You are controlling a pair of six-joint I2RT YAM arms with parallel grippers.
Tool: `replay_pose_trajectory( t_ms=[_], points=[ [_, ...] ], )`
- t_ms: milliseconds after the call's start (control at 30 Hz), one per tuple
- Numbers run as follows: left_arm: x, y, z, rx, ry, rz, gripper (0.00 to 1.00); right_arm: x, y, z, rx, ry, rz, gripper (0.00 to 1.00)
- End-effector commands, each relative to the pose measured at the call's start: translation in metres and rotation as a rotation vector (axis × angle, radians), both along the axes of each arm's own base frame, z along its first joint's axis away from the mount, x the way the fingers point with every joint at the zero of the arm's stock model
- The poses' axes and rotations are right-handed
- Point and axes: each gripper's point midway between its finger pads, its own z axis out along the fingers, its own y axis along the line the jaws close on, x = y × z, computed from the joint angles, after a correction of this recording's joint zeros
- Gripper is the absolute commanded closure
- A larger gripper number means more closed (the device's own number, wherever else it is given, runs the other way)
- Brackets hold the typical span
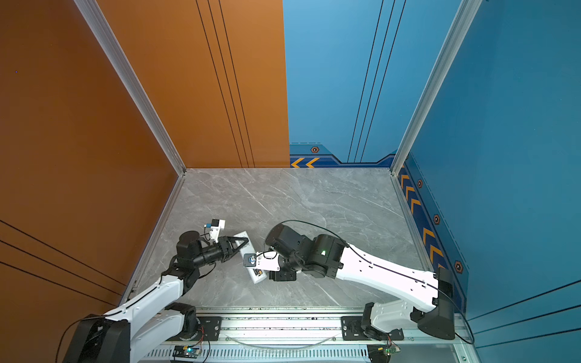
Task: Load the batteries into the remote control
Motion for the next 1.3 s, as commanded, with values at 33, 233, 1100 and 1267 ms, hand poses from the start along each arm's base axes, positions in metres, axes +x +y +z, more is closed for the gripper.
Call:
replay_pose_trajectory(
  t_ms=[33, 233, 1100, 1267],
  points=[
    [-0.002, -0.009, 0.020, -0.013, -0.066, -0.058, 1.00, -0.004, 0.005, -0.006, -0.044, -0.003, 0.038, 0.52],
    [-0.005, -0.012, 0.023, -0.015, -0.075, -0.075, 1.00, -0.004, 0.011, -0.015, -0.075, -0.013, 0.055, 0.55],
    [-0.020, -0.029, 0.035, -0.024, -0.122, -0.142, 1.00, -0.008, 0.019, -0.056, -0.183, -0.015, 0.086, 0.63],
    [-0.021, -0.029, 0.036, -0.025, -0.127, -0.144, 1.00, -0.008, 0.020, -0.062, -0.201, -0.014, 0.090, 0.65]
  ],
)
